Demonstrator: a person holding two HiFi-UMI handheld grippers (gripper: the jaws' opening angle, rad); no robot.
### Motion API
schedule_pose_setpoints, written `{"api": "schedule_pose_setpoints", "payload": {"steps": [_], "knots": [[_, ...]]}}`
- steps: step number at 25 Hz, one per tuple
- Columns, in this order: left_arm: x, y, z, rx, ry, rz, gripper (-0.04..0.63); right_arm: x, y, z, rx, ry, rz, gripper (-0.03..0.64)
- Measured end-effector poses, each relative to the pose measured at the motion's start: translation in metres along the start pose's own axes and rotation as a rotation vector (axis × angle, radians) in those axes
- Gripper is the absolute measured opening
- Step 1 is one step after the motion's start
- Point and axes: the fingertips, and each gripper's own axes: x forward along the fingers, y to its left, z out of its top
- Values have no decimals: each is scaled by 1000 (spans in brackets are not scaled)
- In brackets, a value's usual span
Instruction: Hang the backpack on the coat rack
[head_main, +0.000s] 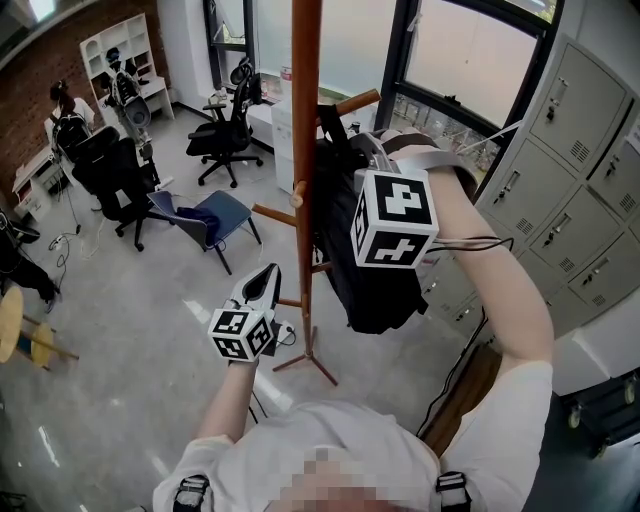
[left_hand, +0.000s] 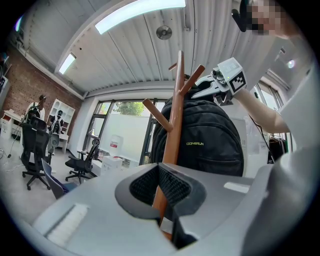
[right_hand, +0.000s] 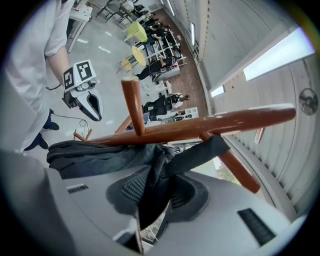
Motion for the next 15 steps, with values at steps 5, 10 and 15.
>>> {"api": "schedule_pose_setpoints", "payload": {"steps": [5, 10, 15], "knots": [[-2, 1, 2, -1, 0, 0, 11, -2, 0, 1, 15, -9, -2, 91], [-3, -2, 4, 2, -4, -3, 11, -10, 2, 0, 53, -20, 10, 95], [-3, -6, 5, 7, -15, -5, 11, -18, 7, -4, 76, -23, 0, 111]]}}
